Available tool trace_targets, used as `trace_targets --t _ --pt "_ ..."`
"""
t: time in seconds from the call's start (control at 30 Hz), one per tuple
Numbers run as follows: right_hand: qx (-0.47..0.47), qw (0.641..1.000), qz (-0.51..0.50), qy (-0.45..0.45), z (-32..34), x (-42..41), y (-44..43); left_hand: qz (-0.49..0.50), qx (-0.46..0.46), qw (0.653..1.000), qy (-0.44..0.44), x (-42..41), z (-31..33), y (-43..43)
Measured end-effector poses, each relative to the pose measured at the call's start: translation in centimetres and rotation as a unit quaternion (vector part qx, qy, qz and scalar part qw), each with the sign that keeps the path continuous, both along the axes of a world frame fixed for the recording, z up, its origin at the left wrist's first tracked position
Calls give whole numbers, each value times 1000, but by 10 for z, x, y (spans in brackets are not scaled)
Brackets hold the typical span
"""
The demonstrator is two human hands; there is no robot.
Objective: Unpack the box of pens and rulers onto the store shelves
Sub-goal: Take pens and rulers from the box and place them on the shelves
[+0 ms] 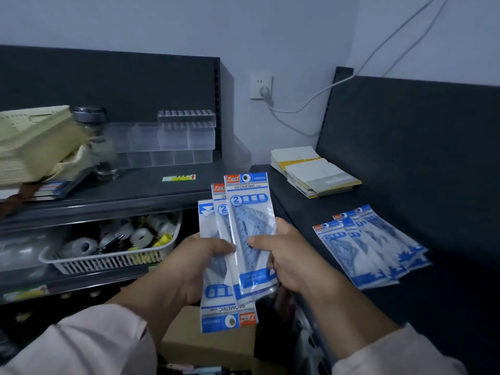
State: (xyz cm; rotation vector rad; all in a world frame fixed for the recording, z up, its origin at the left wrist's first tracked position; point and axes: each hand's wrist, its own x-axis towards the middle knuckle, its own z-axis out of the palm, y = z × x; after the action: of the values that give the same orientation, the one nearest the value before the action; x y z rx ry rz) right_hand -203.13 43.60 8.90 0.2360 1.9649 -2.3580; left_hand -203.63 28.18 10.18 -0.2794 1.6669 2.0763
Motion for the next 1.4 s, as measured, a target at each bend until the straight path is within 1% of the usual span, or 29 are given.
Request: trace_targets --t 0.17,0.3,0.47,0.7,1.03,1.1,1.23,1.3,1.4 --pt "-41 999 4 -13 -9 0 10 2 6 1000 -10 -1 -2 11" --pt "-77 997 10 -31 -16 -3 11 7 12 999 -36 1 -3 14" --pt "-102 994 7 -35 -22 -6 9 35 13 998 -58 -1 -10 7" --pt "-97 994 37 -30 -24 -9 -11 62 38 996 -57 -1 -14 -15" --pt "-98 985 114 -83 -21 -13 -52 100 79 991 -51 8 -5 -61" --pt "-93 985 124 -81 -17 -14 -61 89 70 993 -45 10 -4 -69" --pt "-37 989 132 -60 -13 -17 -78 78 38 995 -49 14 -4 -82" --pt "-25 990 129 -52 -13 -19 -84 95 18 994 -41 14 -5 -89" --pt "-5 992 121 -36 -14 -19 -91 120 16 992 -18 10 -9 -97"
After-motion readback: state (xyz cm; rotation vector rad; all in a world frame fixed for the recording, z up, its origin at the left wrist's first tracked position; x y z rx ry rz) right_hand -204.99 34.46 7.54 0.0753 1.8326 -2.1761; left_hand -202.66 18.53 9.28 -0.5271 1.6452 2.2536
